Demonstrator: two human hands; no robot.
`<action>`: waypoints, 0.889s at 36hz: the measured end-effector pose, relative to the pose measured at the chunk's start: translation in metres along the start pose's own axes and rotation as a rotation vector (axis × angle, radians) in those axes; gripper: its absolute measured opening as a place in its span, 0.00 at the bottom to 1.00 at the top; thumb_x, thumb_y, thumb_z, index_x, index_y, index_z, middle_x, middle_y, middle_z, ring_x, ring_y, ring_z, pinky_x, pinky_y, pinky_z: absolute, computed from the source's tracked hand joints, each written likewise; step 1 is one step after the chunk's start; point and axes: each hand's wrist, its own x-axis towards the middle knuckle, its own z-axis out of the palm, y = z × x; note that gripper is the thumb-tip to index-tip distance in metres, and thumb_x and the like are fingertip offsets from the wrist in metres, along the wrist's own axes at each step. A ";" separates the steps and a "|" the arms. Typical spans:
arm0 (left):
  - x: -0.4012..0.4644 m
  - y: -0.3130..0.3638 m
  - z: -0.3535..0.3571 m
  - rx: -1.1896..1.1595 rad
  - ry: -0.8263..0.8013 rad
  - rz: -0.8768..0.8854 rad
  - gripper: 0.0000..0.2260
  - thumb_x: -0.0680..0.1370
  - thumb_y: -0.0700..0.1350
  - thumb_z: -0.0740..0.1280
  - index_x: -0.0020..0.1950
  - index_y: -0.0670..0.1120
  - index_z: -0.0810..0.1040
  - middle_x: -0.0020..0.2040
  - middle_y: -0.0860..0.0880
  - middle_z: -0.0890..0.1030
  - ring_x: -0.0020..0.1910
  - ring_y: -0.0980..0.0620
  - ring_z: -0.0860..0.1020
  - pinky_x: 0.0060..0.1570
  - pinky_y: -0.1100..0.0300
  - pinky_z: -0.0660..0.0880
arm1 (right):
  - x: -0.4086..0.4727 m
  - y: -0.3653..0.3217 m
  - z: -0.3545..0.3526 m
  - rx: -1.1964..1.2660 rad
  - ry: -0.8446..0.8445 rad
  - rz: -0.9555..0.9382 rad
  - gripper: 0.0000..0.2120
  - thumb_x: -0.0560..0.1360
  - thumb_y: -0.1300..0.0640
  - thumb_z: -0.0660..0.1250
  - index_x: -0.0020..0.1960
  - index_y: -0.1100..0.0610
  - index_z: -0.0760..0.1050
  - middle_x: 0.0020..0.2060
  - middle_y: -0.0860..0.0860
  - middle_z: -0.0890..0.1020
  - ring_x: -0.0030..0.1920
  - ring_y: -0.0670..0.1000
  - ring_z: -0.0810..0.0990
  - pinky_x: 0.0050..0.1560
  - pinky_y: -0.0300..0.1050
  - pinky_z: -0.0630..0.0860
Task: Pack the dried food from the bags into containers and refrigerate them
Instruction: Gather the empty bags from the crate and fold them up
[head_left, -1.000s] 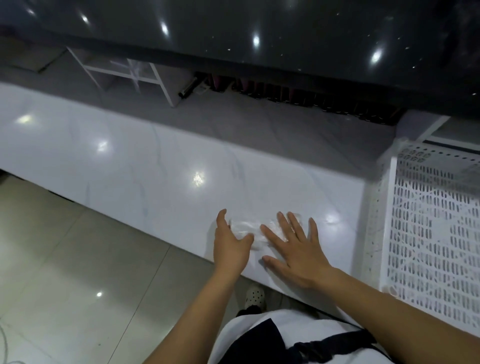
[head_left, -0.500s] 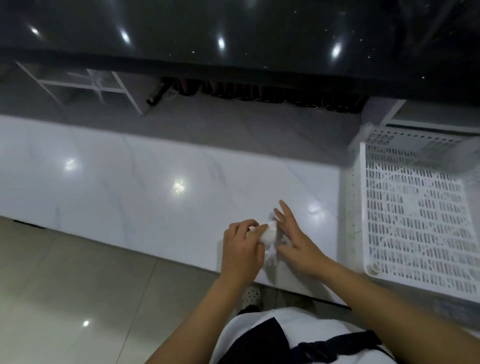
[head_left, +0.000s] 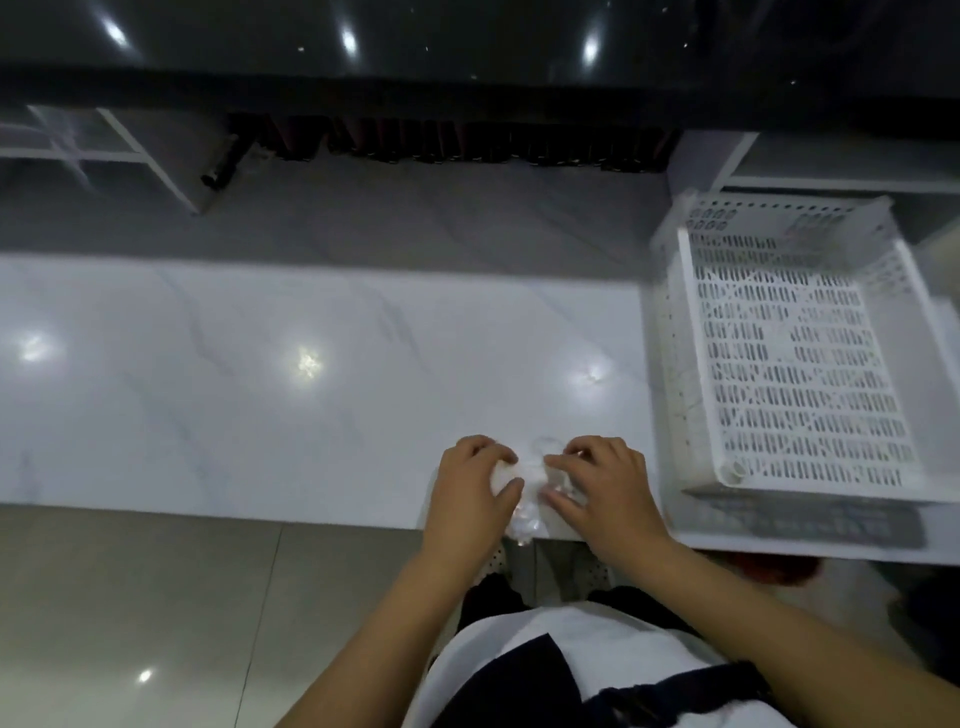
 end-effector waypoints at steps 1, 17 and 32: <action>0.003 0.002 -0.003 0.017 -0.020 -0.012 0.12 0.76 0.43 0.71 0.60 0.49 0.80 0.61 0.53 0.75 0.60 0.54 0.72 0.53 0.70 0.62 | -0.002 -0.003 0.002 -0.005 0.016 0.013 0.15 0.69 0.50 0.79 0.54 0.52 0.84 0.51 0.52 0.80 0.52 0.57 0.77 0.52 0.51 0.69; 0.008 0.022 -0.022 -0.524 -0.258 -0.250 0.19 0.71 0.37 0.75 0.53 0.58 0.76 0.44 0.49 0.85 0.41 0.53 0.85 0.36 0.63 0.79 | -0.032 -0.031 -0.021 0.090 -0.080 0.277 0.32 0.67 0.30 0.67 0.68 0.41 0.74 0.63 0.41 0.71 0.67 0.47 0.61 0.65 0.45 0.54; -0.100 0.123 0.059 -0.791 -0.320 0.004 0.15 0.70 0.31 0.76 0.41 0.51 0.81 0.36 0.54 0.80 0.37 0.54 0.81 0.36 0.61 0.78 | -0.192 0.002 -0.096 0.157 0.226 0.322 0.24 0.68 0.31 0.67 0.59 0.40 0.81 0.55 0.40 0.73 0.61 0.48 0.65 0.59 0.47 0.60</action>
